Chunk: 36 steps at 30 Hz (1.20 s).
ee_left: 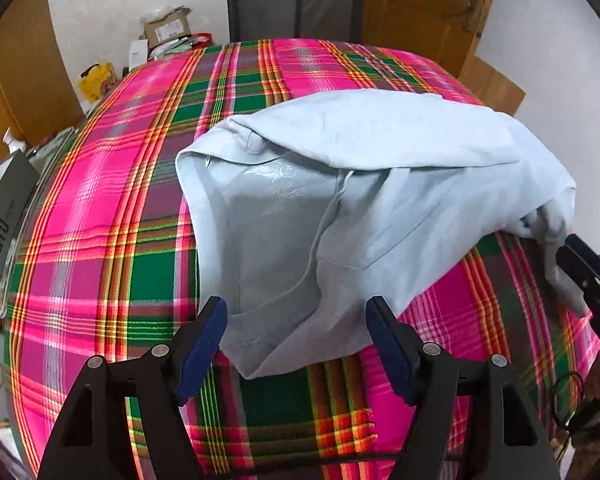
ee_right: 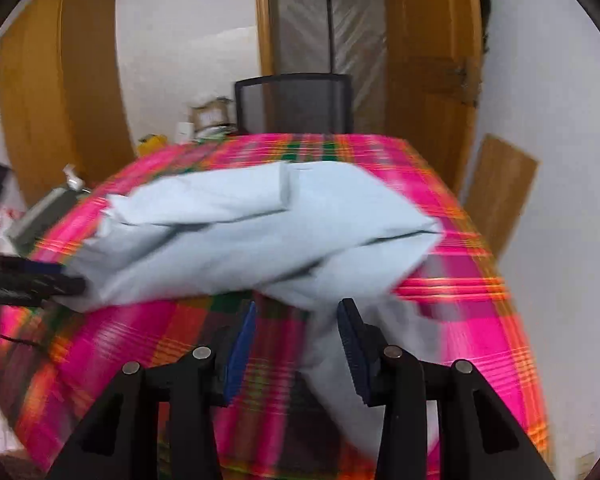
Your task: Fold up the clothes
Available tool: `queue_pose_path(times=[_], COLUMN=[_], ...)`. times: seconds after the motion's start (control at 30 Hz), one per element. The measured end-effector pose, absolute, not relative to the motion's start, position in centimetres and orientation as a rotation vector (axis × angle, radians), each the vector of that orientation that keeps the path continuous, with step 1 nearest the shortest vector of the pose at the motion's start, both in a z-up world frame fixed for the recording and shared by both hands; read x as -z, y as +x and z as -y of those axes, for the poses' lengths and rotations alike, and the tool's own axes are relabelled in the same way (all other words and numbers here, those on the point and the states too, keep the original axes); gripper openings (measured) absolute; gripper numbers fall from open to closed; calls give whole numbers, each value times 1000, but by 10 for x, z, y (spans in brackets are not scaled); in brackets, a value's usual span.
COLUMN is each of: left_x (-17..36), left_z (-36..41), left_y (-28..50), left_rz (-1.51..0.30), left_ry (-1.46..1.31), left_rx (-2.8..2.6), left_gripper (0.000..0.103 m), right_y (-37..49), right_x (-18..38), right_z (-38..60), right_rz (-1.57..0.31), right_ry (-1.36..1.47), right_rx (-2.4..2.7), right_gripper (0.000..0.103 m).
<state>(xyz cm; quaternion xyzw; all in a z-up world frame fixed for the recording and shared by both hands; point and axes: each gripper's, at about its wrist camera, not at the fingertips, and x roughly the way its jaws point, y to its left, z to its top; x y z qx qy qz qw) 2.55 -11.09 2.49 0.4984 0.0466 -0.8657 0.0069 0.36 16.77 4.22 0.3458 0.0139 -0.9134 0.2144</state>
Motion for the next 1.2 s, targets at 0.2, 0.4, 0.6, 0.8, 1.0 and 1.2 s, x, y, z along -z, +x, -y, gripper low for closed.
queue_pose_path(times=[0.2, 0.4, 0.6, 0.8, 1.0, 1.2], left_x=[-22, -18, -17, -18, -21, -16], left_z=[118, 128, 134, 152, 168, 173], left_y=[25, 27, 24, 27, 44, 50], left_rz=[-182, -200, -226, -334, -508, -651], left_ry=[1564, 1573, 1561, 1562, 1568, 1615], left_rx=[2691, 2670, 2667, 2643, 2617, 2584], left_gripper=[69, 69, 69, 70, 70, 73], right_y=[-33, -67, -80, -79, -75, -77], right_x=[-22, -7, -2, 3, 3, 1], right_z=[-151, -166, -171, -172, -174, -171], right_rz=[143, 445, 655, 726, 745, 733], right_ry=[1113, 1205, 1190, 1182, 1179, 1173], right_rx=[2394, 2350, 2299, 2283, 2288, 2288], right_gripper=[43, 43, 38, 3, 3, 3])
